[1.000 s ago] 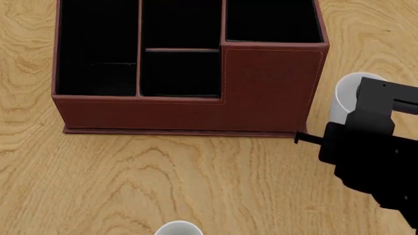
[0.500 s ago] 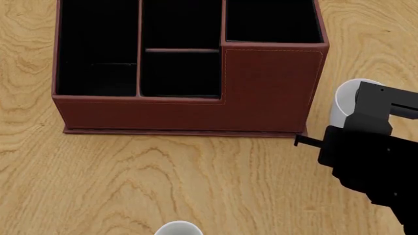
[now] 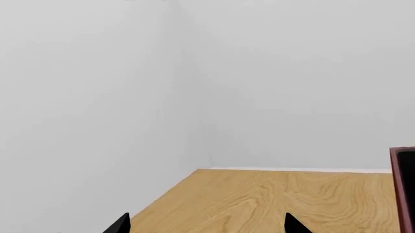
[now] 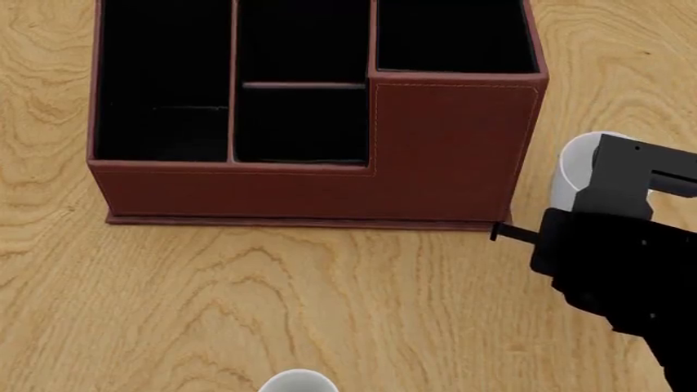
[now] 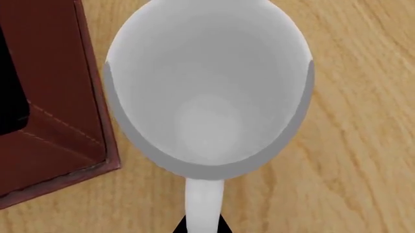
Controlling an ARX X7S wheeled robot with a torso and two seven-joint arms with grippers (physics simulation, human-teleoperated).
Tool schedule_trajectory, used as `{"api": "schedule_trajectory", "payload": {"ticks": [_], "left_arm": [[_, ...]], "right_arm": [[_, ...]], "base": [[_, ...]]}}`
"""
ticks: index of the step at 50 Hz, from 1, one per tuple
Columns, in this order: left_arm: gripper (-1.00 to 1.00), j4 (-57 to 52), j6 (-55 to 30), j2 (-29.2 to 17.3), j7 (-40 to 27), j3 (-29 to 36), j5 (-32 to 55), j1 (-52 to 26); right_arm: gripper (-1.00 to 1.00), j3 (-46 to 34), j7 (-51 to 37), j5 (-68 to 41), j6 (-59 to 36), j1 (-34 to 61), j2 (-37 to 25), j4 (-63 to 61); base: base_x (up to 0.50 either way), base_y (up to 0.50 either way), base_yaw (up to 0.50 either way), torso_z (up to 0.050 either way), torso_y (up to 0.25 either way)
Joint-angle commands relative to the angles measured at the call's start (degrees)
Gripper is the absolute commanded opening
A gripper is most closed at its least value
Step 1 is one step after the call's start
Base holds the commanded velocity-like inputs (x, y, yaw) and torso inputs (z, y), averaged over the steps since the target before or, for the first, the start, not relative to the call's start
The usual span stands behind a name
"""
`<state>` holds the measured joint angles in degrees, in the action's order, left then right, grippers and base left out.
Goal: Pick up the white mug and place it to the right of the caddy.
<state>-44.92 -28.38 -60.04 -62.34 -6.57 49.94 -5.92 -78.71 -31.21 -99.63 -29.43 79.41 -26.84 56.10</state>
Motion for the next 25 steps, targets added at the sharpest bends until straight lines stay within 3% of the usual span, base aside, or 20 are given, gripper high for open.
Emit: {"api": "schedule_trajectory", "payload": {"ticks": [1,2,25], "left_arm": [[1.0,0.41,1.11,0.84,0.61,-0.16,-1.49,1.62],[1.0,0.45,1.13,0.88,0.63,-0.17,-1.52,1.65],[1.0,0.35,1.43,1.41,0.98,-0.66,-2.04,2.71]], "right_arm": [[-1.0,-0.02,2.49,2.56,0.49,-1.5,-0.07,0.61],[1.0,-0.06,2.57,2.65,0.51,-1.49,-0.14,0.46],[1.0,2.35,-1.26,0.51,1.91,-3.61,-4.16,-6.57]], "base": [[0.01,0.0,0.0,0.0,-0.009],[0.0,0.0,0.0,0.0,0.0],[0.0,0.0,0.0,0.0,0.0]]}}
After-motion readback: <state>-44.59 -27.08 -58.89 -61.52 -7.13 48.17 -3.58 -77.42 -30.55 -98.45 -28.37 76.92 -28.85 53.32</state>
